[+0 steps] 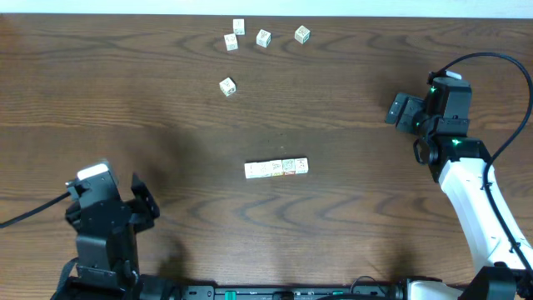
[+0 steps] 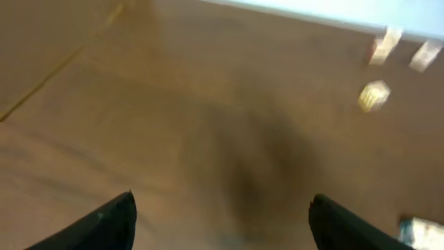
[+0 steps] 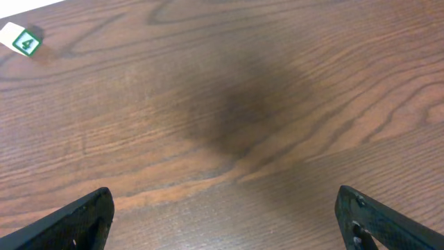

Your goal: Lift 5 blocks

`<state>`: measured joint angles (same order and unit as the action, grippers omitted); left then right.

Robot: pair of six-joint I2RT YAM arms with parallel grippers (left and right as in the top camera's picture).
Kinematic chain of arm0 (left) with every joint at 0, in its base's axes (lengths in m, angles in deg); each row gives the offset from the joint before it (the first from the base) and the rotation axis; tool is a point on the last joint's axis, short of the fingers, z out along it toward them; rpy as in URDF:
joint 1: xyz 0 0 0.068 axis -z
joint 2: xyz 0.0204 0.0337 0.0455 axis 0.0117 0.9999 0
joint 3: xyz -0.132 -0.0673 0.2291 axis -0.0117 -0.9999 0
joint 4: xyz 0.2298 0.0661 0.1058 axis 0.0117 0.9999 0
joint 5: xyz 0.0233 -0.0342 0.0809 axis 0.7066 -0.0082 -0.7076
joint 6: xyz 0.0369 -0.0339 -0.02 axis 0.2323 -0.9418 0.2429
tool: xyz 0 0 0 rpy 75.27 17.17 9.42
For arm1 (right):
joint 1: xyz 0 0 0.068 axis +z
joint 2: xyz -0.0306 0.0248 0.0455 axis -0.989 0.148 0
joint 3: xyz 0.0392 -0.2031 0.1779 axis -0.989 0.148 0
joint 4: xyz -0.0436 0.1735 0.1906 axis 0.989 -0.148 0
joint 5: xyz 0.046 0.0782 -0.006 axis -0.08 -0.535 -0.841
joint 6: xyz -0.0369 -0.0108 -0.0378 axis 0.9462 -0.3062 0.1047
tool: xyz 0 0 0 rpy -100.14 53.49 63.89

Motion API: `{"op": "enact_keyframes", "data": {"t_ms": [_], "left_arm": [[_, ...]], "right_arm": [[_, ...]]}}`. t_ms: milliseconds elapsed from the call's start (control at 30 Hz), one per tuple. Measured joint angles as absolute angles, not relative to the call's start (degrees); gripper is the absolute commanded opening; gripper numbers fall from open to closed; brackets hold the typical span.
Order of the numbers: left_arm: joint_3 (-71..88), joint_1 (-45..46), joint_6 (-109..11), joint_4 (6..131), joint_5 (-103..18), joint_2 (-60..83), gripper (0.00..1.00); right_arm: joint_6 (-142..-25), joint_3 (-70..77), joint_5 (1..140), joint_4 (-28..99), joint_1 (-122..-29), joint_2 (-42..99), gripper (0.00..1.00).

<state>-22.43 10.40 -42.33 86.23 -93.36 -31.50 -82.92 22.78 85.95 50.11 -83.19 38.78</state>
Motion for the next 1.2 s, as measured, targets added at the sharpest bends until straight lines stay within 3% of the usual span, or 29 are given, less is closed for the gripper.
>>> {"op": "enact_keyframes", "data": {"t_ms": [200, 633, 967, 1200], "left_arm": [[-22.43, 10.40, -42.88, 83.28, -92.22, -31.50, 0.81], [-24.01, 9.35, -44.43, 51.15, -92.26, -36.70, 0.80], [-47.06, -0.18, -59.77, 34.41, -93.07, -53.38, 0.81], [-59.48, -0.66, -69.85, 33.52, -94.10, -58.36, 0.81]], "right_arm": [[-82.92, 22.78, 85.95, 50.15, -83.19, 38.78, 0.99], [-82.92, 22.78, 85.93, 50.13, -83.19, 38.78, 0.99], [-82.92, 22.78, 85.93, 50.11, -83.19, 38.78, 0.99], [-82.92, 22.78, 85.93, 50.11, -83.19, 38.78, 0.99]]}}
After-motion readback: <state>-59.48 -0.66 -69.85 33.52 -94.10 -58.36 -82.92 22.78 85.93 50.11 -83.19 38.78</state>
